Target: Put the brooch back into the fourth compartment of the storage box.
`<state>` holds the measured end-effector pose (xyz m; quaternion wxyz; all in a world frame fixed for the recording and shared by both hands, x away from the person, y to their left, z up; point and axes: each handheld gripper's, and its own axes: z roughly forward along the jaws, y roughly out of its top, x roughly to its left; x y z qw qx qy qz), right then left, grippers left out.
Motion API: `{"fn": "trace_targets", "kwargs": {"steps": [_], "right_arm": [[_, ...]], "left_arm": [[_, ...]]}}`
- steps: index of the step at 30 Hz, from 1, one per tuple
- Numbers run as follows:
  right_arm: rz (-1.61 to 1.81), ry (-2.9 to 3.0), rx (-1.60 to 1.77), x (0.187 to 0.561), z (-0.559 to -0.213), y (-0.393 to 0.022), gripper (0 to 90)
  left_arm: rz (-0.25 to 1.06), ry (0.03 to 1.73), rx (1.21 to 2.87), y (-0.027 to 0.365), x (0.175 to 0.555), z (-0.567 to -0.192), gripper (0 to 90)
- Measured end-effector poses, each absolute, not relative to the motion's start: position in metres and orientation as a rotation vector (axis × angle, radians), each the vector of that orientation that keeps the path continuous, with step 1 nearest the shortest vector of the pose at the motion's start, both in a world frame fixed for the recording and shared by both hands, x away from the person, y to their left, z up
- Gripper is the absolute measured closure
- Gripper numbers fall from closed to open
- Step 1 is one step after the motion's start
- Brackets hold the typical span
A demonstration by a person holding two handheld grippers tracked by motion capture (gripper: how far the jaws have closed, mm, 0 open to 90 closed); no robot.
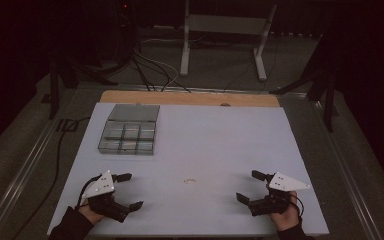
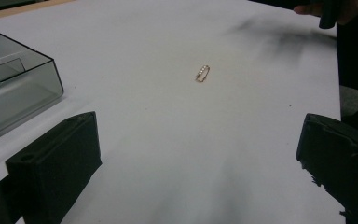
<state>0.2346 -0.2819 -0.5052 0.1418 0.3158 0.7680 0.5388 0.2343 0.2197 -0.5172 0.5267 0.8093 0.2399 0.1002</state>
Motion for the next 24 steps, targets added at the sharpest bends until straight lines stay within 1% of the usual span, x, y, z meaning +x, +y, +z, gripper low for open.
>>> {"fn": "trace_targets", "kwargs": {"steps": [12,18,24], "right_arm": [[1.552,2.218,0.890,0.233,-0.504,-0.280,0.0],[1.572,2.212,0.903,0.233,-0.504,-0.278,0.0],[1.567,2.216,0.881,0.233,-0.504,-0.273,0.0]], "left_arm": [[0.238,0.579,1.942,0.220,0.235,-0.515,1.3],[0.170,0.539,1.959,0.215,0.238,-0.510,1.3],[0.152,0.497,1.979,0.207,0.243,-0.504,1.3]]}}
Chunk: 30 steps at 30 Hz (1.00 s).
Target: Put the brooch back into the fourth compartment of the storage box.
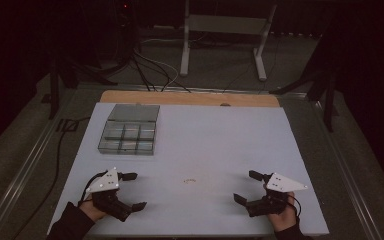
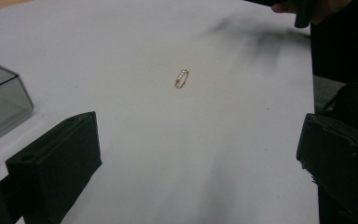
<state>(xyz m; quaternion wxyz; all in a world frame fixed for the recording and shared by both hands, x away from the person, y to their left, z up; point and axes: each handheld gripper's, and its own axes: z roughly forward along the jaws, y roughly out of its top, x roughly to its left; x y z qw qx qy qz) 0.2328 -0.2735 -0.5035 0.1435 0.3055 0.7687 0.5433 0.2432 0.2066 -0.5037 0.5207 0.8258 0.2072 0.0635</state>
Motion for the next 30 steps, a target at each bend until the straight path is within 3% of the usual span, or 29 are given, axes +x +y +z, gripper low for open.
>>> {"fn": "trace_targets", "kwargs": {"steps": [30], "right_arm": [[1.548,2.212,0.865,0.232,-0.503,-0.272,0.0]], "left_arm": [[0.066,0.354,2.024,0.156,0.279,-0.489,1.4]]}}
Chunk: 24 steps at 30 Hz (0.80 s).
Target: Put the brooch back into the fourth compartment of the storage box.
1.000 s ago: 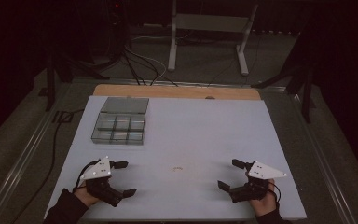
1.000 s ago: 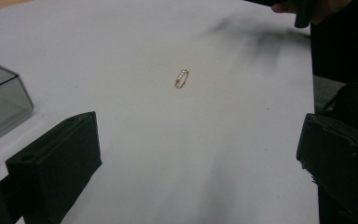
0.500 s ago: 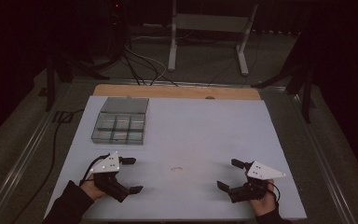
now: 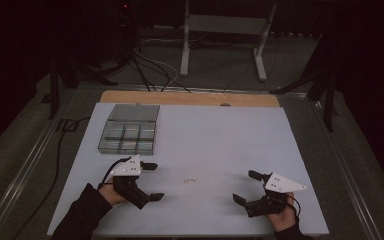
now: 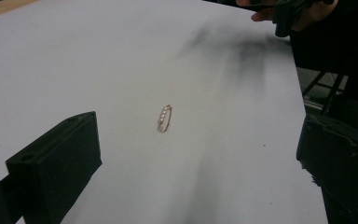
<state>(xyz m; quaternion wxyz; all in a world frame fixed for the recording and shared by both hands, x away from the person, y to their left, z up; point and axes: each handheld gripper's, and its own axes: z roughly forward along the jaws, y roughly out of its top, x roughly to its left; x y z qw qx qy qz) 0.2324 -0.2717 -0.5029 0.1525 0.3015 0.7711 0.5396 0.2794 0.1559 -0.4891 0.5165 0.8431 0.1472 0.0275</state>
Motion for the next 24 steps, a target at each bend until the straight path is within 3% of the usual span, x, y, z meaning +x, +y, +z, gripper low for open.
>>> {"fn": "trace_targets", "kwargs": {"steps": [24], "right_arm": [[1.556,2.219,0.863,0.232,-0.503,-0.273,0.0]], "left_arm": [[-0.047,0.422,2.082,0.097,0.308,-0.498,1.4]]}}
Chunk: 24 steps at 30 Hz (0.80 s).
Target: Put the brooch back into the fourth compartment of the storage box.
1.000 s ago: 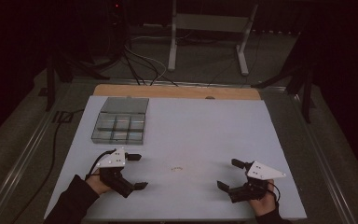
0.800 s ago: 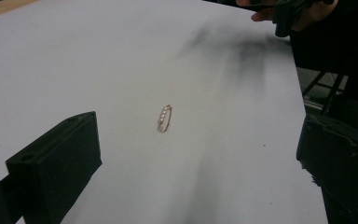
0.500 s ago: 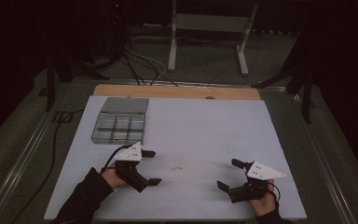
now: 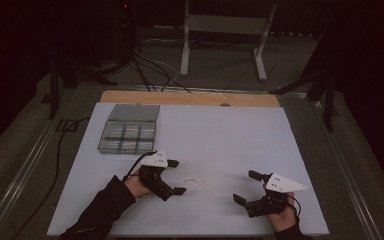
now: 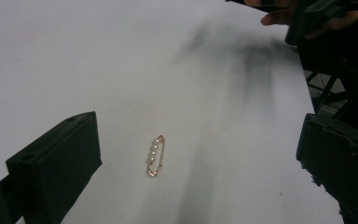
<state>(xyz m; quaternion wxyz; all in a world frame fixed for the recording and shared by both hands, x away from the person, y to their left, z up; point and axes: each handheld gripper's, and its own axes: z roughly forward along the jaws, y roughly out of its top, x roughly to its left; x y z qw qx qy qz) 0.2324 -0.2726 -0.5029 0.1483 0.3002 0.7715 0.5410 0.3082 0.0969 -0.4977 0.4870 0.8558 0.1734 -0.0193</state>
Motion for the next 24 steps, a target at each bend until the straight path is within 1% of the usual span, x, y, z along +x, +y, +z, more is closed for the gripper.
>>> {"fn": "trace_targets", "kwargs": {"steps": [5,7,9,13,15,17,21,23,24], "right_arm": [[1.560,2.218,0.865,0.233,-0.503,-0.273,0.0],[1.558,2.219,0.863,0.233,-0.503,-0.273,0.0],[1.559,2.219,0.865,0.233,-0.503,-0.273,0.0],[1.564,2.220,0.863,0.233,-0.503,-0.273,0.0],[1.574,2.216,0.870,0.233,-0.503,-0.273,0.0],[1.574,2.216,0.868,0.233,-0.502,-0.273,0.0],[1.572,2.222,0.867,0.233,-0.503,-0.273,0.0],[1.570,2.222,0.863,0.233,-0.503,-0.272,0.0],[1.572,2.221,0.860,0.233,-0.503,-0.272,0.0]], "left_arm": [[-0.070,0.425,2.111,0.090,0.312,-0.500,1.4],[-0.053,0.405,2.128,0.087,0.311,-0.501,1.4],[-0.056,0.409,2.132,0.086,0.312,-0.501,4.1],[-0.055,0.424,2.154,0.080,0.315,-0.504,6.0],[-0.050,0.431,2.167,0.078,0.316,-0.506,9.3],[-0.065,0.436,2.171,0.076,0.317,-0.508,14.5],[-0.041,0.462,2.185,0.074,0.320,-0.512,24.1],[-0.066,0.471,2.188,0.073,0.322,-0.515,27.1],[-0.046,0.472,2.193,0.073,0.321,-0.516,29.2]]}}
